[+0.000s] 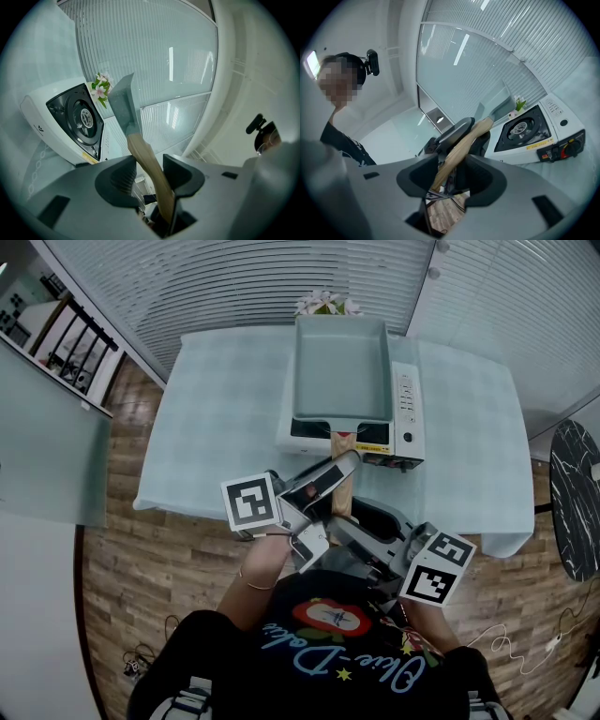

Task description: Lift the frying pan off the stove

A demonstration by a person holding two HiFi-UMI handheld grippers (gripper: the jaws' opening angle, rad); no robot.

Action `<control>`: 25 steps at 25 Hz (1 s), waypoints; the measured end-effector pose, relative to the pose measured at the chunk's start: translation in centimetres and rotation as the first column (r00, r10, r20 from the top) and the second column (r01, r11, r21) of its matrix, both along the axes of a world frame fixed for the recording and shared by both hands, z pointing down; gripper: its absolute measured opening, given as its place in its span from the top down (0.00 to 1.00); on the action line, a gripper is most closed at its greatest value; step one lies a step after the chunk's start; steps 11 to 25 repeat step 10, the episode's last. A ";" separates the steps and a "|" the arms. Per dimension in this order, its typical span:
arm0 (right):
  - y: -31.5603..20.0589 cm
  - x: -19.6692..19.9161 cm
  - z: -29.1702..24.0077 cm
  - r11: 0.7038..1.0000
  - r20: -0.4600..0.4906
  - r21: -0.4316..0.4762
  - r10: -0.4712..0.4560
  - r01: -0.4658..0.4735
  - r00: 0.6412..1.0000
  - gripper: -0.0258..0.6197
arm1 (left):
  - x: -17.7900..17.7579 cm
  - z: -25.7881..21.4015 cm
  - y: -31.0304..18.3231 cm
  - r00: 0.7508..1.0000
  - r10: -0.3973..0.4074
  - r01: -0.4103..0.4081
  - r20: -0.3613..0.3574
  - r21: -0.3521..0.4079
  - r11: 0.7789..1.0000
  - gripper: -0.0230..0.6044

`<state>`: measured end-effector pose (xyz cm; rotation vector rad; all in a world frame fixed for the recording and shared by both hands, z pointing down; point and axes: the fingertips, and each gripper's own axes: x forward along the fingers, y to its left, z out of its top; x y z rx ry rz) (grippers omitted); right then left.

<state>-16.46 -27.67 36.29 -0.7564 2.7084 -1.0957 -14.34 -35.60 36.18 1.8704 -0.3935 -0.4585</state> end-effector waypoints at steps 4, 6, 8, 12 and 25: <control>-0.1 -0.1 0.0 1.000 0.001 0.001 0.000 0.000 1.000 0.69 | -0.1 0.0 -0.1 1.000 -0.002 0.002 -0.001 -0.004 1.000 0.69; -0.1 -0.1 -0.1 1.000 0.000 0.001 0.002 -0.002 1.000 0.69 | -0.2 0.0 -0.1 1.000 -0.001 0.001 0.000 -0.003 1.000 0.69; -0.1 -0.2 -0.1 1.000 -0.001 0.002 0.002 -0.002 1.000 0.69 | -0.2 0.0 -0.1 1.000 -0.001 0.001 0.001 -0.003 1.000 0.69; -0.1 -0.2 -0.1 1.000 -0.001 0.003 0.004 -0.004 1.000 0.69 | -0.2 -0.1 -0.1 1.000 0.000 0.000 0.001 -0.004 1.000 0.69; -0.1 -0.2 -0.1 1.000 -0.001 0.003 0.004 -0.004 1.000 0.69 | -0.2 -0.1 -0.1 1.000 0.000 0.000 0.001 -0.004 1.000 0.69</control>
